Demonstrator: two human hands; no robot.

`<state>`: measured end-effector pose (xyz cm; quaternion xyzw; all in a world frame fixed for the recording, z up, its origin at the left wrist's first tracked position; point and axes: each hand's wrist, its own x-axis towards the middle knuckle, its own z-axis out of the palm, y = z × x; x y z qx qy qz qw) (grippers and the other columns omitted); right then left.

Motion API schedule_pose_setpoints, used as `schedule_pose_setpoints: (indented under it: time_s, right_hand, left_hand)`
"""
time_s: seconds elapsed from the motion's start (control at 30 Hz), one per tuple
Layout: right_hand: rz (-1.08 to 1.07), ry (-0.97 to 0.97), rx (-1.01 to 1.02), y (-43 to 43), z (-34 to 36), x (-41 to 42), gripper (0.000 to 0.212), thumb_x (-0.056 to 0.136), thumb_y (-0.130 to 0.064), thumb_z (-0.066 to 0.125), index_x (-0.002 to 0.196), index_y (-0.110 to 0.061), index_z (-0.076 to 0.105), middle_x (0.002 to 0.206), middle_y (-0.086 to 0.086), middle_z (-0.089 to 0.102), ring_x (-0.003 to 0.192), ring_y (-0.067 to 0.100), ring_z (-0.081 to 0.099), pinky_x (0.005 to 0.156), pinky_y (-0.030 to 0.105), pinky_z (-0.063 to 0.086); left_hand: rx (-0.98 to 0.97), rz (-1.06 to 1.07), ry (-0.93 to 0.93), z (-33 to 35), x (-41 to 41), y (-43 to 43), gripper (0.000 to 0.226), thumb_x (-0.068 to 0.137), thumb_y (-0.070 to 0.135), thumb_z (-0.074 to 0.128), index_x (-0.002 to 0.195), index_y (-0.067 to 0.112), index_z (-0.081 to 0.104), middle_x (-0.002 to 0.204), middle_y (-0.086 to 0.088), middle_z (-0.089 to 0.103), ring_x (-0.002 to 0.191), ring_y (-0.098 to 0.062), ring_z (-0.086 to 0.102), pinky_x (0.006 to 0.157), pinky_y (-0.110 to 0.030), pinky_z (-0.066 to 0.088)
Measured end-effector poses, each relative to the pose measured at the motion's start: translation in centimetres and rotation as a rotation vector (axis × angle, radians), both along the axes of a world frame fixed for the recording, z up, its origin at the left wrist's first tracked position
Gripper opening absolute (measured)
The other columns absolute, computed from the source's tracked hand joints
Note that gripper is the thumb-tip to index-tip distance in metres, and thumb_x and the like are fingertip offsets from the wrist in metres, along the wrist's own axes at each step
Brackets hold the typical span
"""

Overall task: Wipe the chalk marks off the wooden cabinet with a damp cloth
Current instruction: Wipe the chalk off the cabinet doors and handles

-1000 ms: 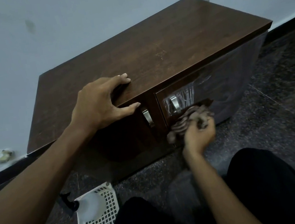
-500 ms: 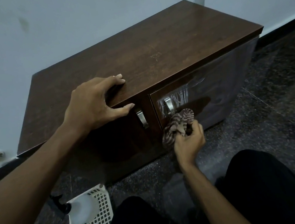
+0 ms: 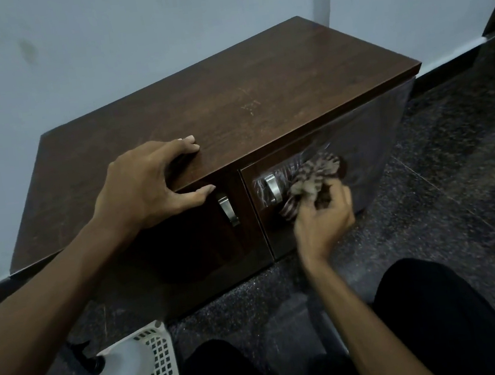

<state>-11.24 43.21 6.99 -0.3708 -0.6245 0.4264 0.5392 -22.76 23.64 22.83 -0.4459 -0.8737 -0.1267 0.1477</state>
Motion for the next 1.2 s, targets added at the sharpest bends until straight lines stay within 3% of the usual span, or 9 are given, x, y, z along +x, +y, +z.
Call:
schedule_pose_setpoints:
  time_s: [0.17,0.3,0.4,0.5,0.63,0.77,0.97,1.03,1.2]
  right_hand:
    - [0.06,-0.111,-0.027,0.2,-6.0,0.8,0.007,0.078,-0.007,0.067,0.086,-0.006,0.067,0.083,0.006,0.057,0.077,0.01,0.049,0.072,0.021,0.04]
    - [-0.097,0.004,-0.563,7.9,-6.5,-0.5,0.023,0.085,0.004,0.057,0.077,-0.018,0.056,0.075,0.004,0.056,0.063,0.007,0.05,0.066,0.03,0.047]
    - [-0.28,0.198,-0.694,14.5,-3.8,-1.8,0.026,0.085,0.007,0.053,0.077,-0.018,0.059,0.083,0.004,0.065,0.07,0.011,0.057,0.067,0.026,0.049]
    - [-0.314,0.184,-0.521,15.9,0.7,-2.2,0.029,0.085,0.007,0.047,0.082,-0.018,0.062,0.085,0.0,0.063,0.063,-0.006,0.055,0.065,0.014,0.045]
    - [-0.278,0.134,-0.216,10.8,3.3,-2.1,0.022,0.089,-0.007,0.062,0.109,-0.007,0.068,0.107,0.003,0.063,0.091,0.003,0.059,0.078,0.0,0.039]
    - [-0.158,0.058,0.038,3.4,0.8,-1.5,0.008,0.085,-0.006,0.066,0.091,-0.002,0.065,0.094,0.015,0.059,0.093,0.024,0.055,0.086,0.026,0.043]
    - [-0.059,-0.059,-0.244,6.5,-5.1,0.2,0.021,0.085,-0.002,0.056,0.085,-0.023,0.055,0.085,0.008,0.058,0.075,0.016,0.052,0.07,0.03,0.044]
    - [-0.157,-0.071,-0.358,9.9,-3.9,-0.1,0.022,0.084,-0.002,0.056,0.084,-0.024,0.058,0.085,0.006,0.063,0.077,0.016,0.057,0.083,0.042,0.054]
    - [-0.162,-0.06,-0.054,8.6,-0.3,-0.2,0.011,0.082,-0.008,0.061,0.091,-0.005,0.065,0.092,0.012,0.066,0.091,0.029,0.061,0.087,0.029,0.048]
  left_hand:
    - [0.009,-0.002,-0.008,-0.2,0.0,-0.1,0.068,0.072,0.072,0.065,0.128,0.032,0.062,0.138,0.013,0.062,0.12,-0.013,0.063,0.09,-0.05,0.057]
    - [0.012,-0.001,-0.007,-0.2,-0.1,-0.1,0.068,0.072,0.072,0.065,0.128,0.033,0.062,0.137,0.013,0.062,0.12,-0.013,0.063,0.089,-0.049,0.057]
    - [0.011,-0.002,-0.003,-0.1,0.0,0.0,0.069,0.072,0.072,0.066,0.128,0.032,0.063,0.137,0.012,0.063,0.12,-0.013,0.063,0.089,-0.049,0.057]
    - [0.013,-0.001,-0.007,0.0,-0.1,0.1,0.068,0.071,0.072,0.066,0.126,0.032,0.063,0.136,0.013,0.063,0.119,-0.012,0.064,0.089,-0.048,0.057]
    - [0.009,0.007,-0.004,0.0,-0.1,0.1,0.067,0.072,0.072,0.065,0.126,0.032,0.063,0.135,0.013,0.064,0.118,-0.012,0.064,0.089,-0.048,0.057]
    - [0.007,0.003,-0.002,-0.1,0.1,0.1,0.067,0.072,0.072,0.065,0.126,0.031,0.063,0.136,0.011,0.064,0.117,-0.013,0.064,0.088,-0.05,0.057]
    - [0.015,0.006,0.004,0.0,0.3,0.1,0.067,0.072,0.073,0.063,0.126,0.033,0.063,0.135,0.013,0.064,0.117,-0.013,0.064,0.086,-0.05,0.057]
    - [0.016,0.008,0.004,0.0,0.3,0.1,0.067,0.071,0.073,0.064,0.125,0.033,0.063,0.135,0.013,0.063,0.117,-0.012,0.064,0.087,-0.049,0.057]
    - [0.01,0.009,0.004,0.1,0.4,0.2,0.066,0.071,0.072,0.064,0.124,0.032,0.064,0.134,0.014,0.064,0.115,-0.011,0.064,0.085,-0.048,0.058]
